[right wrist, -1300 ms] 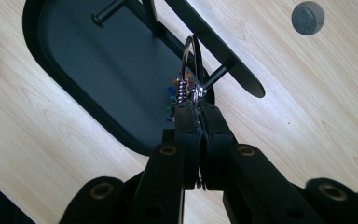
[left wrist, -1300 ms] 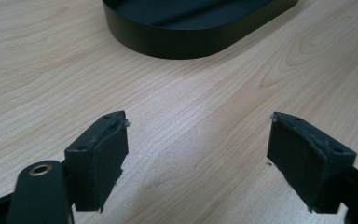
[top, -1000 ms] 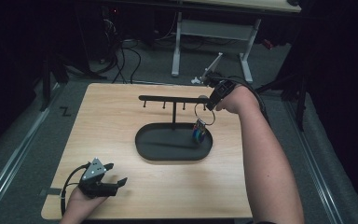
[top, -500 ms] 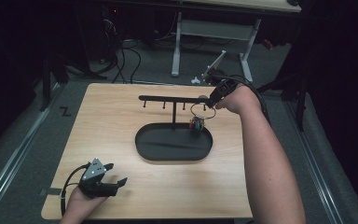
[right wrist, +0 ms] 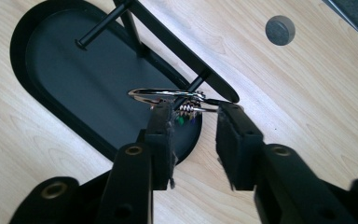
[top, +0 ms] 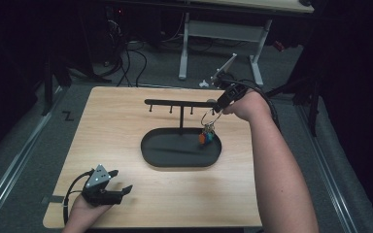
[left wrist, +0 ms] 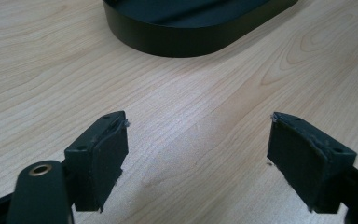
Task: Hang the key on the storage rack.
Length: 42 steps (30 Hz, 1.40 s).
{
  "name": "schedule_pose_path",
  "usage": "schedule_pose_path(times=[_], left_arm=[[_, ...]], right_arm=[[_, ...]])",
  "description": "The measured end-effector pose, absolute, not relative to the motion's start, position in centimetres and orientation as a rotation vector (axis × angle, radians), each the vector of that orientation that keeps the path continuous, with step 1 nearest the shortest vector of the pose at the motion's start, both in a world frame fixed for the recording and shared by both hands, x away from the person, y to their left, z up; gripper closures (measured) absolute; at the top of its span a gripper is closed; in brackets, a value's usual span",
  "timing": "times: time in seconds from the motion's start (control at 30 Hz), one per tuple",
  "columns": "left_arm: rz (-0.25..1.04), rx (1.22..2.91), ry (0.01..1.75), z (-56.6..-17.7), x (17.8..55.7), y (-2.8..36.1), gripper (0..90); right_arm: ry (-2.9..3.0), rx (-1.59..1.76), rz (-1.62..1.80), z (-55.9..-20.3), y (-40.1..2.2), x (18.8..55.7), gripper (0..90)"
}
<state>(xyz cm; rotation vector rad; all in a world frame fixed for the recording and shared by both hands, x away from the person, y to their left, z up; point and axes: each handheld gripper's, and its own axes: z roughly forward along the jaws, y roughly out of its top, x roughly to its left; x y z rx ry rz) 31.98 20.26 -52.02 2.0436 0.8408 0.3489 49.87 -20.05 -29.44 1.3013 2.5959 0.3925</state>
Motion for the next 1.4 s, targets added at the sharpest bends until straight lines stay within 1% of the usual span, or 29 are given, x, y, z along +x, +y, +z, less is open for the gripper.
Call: schedule_pose_path(times=[0.1, 0.37, 0.73, 0.93, 1.17, 1.4], left_arm=[[0.348, 2.047, 0.838, -52.0, 32.0, 20.2, 20.8], [0.346, 2.057, 0.837, -52.1, 32.0, 20.1, 20.7], [0.344, 2.072, 0.834, -52.2, 32.0, 19.9, 20.5], [0.347, 2.079, 0.83, -52.3, 32.0, 19.8, 20.5], [0.352, 2.081, 0.829, -52.4, 32.0, 19.7, 20.7], [0.353, 2.087, 0.826, -52.5, 31.9, 19.6, 21.3]], right_arm=[[2.569, 1.319, 0.4, -29.6, -20.3, 49.7, 60.3], [2.521, 1.355, 0.434, -29.9, -20.7, 48.9, 53.7], [2.466, 1.36, 0.487, -31.0, -21.4, 47.0, 35.9], [2.428, 1.383, 0.527, -32.8, -22.3, 45.8, 28.3], [2.367, 1.439, 0.592, -35.3, -23.4, 44.4, 26.1], [2.318, 1.412, 0.696, -37.7, -23.7, 42.2, 26.0]])
